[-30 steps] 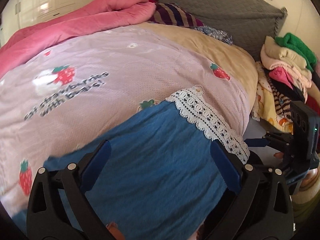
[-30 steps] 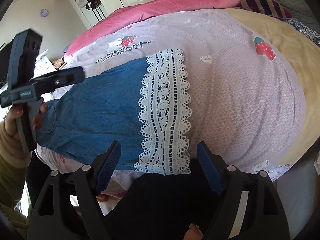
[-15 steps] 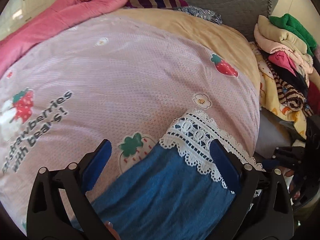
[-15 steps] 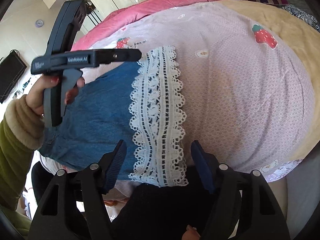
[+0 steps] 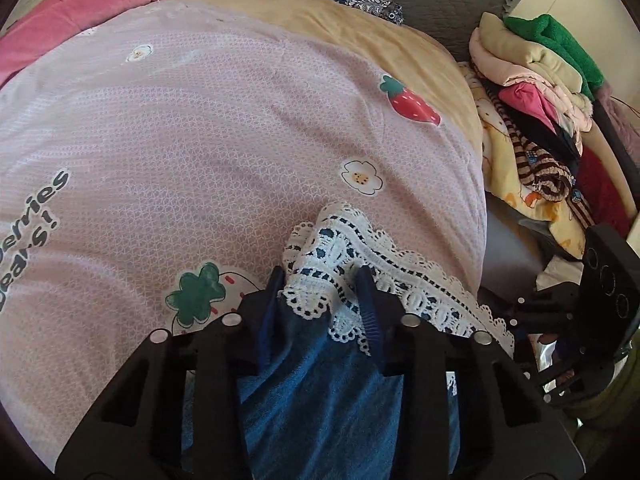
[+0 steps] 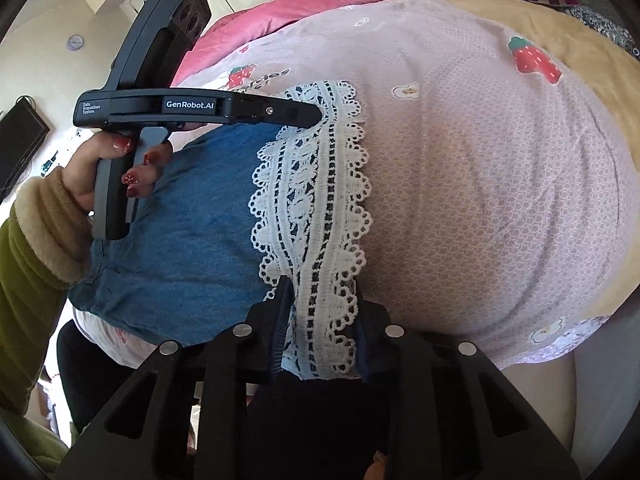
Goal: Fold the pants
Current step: 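Grasp the lace hem with the left gripper while the right gripper grasps the other lace hem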
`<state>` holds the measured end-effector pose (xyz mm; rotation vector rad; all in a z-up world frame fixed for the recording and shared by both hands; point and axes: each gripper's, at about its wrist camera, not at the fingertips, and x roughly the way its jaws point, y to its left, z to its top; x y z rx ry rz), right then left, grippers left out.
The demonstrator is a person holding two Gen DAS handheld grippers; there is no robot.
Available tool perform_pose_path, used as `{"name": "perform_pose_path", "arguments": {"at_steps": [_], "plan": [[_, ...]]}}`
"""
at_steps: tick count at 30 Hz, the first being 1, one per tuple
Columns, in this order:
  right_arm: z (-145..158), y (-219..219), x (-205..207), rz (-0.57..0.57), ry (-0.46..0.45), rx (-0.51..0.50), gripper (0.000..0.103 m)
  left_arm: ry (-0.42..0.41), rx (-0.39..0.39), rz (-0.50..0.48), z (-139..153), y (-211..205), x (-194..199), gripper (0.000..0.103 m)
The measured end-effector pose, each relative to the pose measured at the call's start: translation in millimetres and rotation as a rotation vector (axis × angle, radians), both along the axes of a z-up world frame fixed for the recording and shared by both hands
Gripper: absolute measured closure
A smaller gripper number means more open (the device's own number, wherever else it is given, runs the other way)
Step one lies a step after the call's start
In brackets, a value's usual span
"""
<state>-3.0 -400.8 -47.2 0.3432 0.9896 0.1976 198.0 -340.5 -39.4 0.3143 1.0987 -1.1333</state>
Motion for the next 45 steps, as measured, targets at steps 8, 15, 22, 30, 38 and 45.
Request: {"name": "perform_pose_path", "arguments": {"at_steps": [8,15,22,30,38,45], "plan": [[23,-3,-14,-0.009,-0.096,0.046,0.086,0.017,-0.115,0.002,26,21,5,0.091],[64,21,-17,0.046,-0.213,0.032,0.087,-0.021,-0.214,-0.013,51,42,7,0.091],[91,74,-4,0.193,-0.280,0.007,0.087,-0.019,-0.330,0.017,69,94,14,0.091],[78,151,23,0.367,-0.256,-0.033,0.087,0.002,-0.351,0.113,64,169,14,0.091],[44,226,33,0.545,-0.175,-0.060,0.099,0.008,-0.290,0.200,48,229,-3,0.091],[33,236,19,0.618,-0.165,-0.011,0.098,0.071,-0.318,0.329,34,270,-18,0.074]]}}
